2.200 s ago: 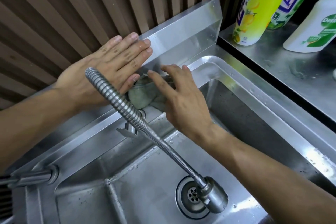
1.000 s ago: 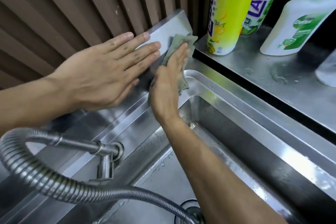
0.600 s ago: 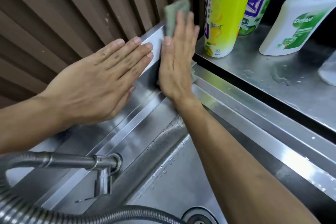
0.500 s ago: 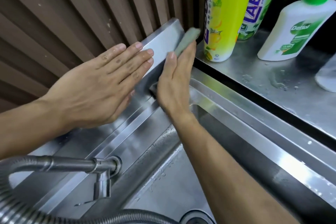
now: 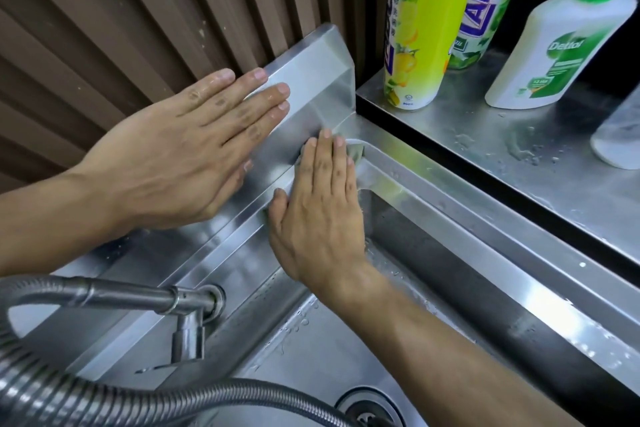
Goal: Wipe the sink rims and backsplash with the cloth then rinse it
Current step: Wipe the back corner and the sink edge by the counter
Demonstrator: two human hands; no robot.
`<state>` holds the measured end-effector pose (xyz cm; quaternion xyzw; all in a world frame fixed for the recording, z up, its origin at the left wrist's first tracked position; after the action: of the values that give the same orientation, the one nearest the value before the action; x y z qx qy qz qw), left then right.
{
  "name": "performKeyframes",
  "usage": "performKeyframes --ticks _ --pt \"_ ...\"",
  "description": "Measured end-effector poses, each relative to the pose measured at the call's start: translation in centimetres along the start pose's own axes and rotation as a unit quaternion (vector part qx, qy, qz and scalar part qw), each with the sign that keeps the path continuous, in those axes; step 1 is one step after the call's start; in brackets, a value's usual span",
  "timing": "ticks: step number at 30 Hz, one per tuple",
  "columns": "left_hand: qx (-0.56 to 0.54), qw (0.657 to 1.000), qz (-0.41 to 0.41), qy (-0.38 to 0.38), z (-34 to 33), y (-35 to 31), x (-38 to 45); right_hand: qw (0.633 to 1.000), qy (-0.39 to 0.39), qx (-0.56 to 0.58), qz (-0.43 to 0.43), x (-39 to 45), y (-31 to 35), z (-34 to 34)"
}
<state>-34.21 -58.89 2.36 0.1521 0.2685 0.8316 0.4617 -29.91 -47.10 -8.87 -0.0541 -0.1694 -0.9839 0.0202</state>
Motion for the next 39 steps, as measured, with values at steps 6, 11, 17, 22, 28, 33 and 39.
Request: performKeyframes --ticks 6,11,17,22,28,33,39 --pt "0.012 1.000 0.002 0.005 0.2 0.0 -0.2 0.995 0.015 -0.045 -0.085 4.0 -2.5 0.7" --pt "0.025 0.998 -0.006 0.053 0.9 0.0 -0.2 0.996 0.016 -0.054 -0.066 3.7 -5.0 1.8" --pt "0.023 0.987 -0.087 0.131 3.4 1.1 4.4 0.997 -0.019 -0.067 -0.025 0.0 -8.1 3.0" --pt "-0.041 0.977 -0.058 0.203 2.7 -2.1 13.0 0.995 0.040 -0.033 0.080 3.3 -8.4 3.5" --pt "-0.197 0.961 0.170 0.096 -1.6 -8.5 10.8 0.994 -0.010 -0.104 0.044 0.4 -9.2 3.3" --pt "-0.278 0.934 0.190 0.116 -4.4 -9.8 8.9 0.996 -0.046 -0.054 0.049 0.9 -9.9 3.9" --pt "-0.288 0.930 0.202 0.109 -4.5 -10.3 8.8 0.995 0.004 -0.085 0.047 -5.1 -13.0 5.9"
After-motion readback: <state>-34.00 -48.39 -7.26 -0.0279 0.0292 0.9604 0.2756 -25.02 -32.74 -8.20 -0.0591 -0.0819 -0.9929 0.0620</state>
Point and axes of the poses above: each hand's wrist, its own x-axis towards the middle knuckle, its own z-axis out of the back of the hand, y = z × x, the point moved 4 cm from there along x, towards the middle knuckle, and after that the axes turned 2 degrees about y, right-handed, at the moved point
